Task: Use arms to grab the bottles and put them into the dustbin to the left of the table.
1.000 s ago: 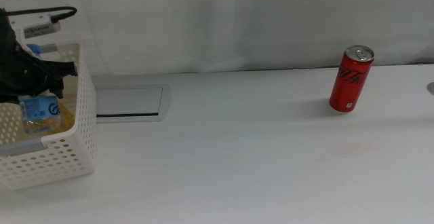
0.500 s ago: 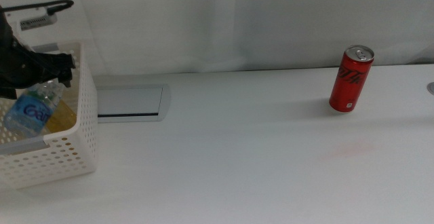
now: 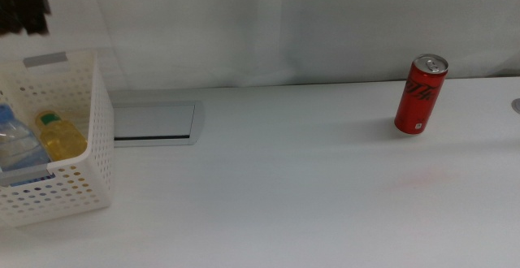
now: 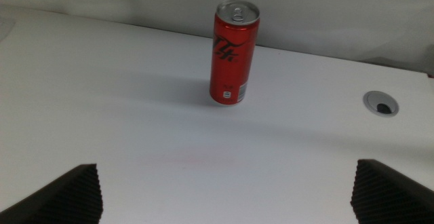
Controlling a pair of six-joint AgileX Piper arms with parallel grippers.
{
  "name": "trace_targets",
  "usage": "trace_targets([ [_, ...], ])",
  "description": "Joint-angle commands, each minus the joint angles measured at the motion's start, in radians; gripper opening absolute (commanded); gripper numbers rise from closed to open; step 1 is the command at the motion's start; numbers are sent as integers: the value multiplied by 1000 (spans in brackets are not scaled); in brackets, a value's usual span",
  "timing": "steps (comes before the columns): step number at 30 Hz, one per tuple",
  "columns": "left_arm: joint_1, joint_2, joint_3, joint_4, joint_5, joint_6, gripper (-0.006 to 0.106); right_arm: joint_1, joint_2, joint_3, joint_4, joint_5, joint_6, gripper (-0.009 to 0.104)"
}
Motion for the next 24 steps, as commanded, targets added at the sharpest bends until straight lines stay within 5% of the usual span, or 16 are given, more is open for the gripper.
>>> trace_targets([
  [1, -18, -68, -6, -10, 16, 14, 93, -6, 0, -2, -35, -10, -3, 103],
  [12, -248, -286, 33, -6, 37, 61, 93, -4, 0, -2, 14, 23, -3, 103],
  [24, -669, -575, 447, -6, -195, 137, 93, -4, 46, -2, 67, 15, 30, 103],
])
